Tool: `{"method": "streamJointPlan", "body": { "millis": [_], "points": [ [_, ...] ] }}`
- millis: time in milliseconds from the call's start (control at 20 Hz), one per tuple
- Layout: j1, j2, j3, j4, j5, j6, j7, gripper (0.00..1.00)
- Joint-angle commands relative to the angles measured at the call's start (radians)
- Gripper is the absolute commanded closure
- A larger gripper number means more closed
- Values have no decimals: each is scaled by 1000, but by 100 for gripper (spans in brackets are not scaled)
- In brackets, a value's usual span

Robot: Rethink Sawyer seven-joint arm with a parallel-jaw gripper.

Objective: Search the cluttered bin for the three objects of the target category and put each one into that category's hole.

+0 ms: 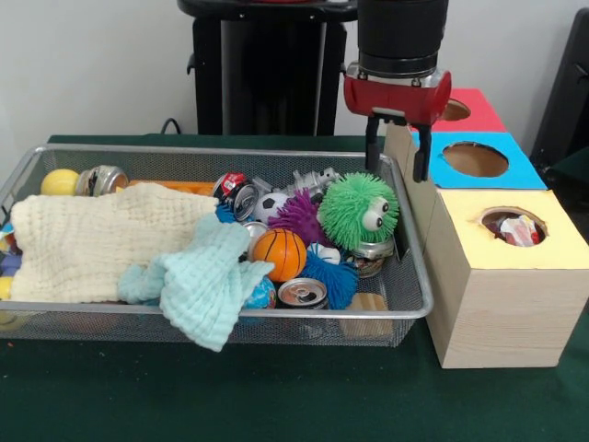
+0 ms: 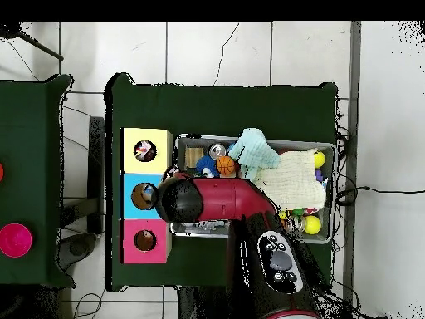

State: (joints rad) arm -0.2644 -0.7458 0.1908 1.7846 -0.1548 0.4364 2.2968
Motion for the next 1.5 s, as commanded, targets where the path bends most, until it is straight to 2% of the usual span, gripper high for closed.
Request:
{"method": "streamJointPlan", "body": {
  "millis": [50, 300, 600, 750, 1050, 1250, 1500],
  "points": [
    [-18, -13, -21, 29, 51, 37, 106, 0],
    [-53, -37, -11, -47, 49, 168, 16, 0],
    [-113, -89, 30, -18, 62, 224, -41, 0],
    [-137, -97, 35, -38, 52, 270, -70, 0],
    [-245, 12, 102, -152, -6, 308, -211, 0],
    [-287, 85, 133, -252, -66, 344, -290, 0],
    [-314, 178, 156, -376, -142, 371, -337, 0]
  ]
}}
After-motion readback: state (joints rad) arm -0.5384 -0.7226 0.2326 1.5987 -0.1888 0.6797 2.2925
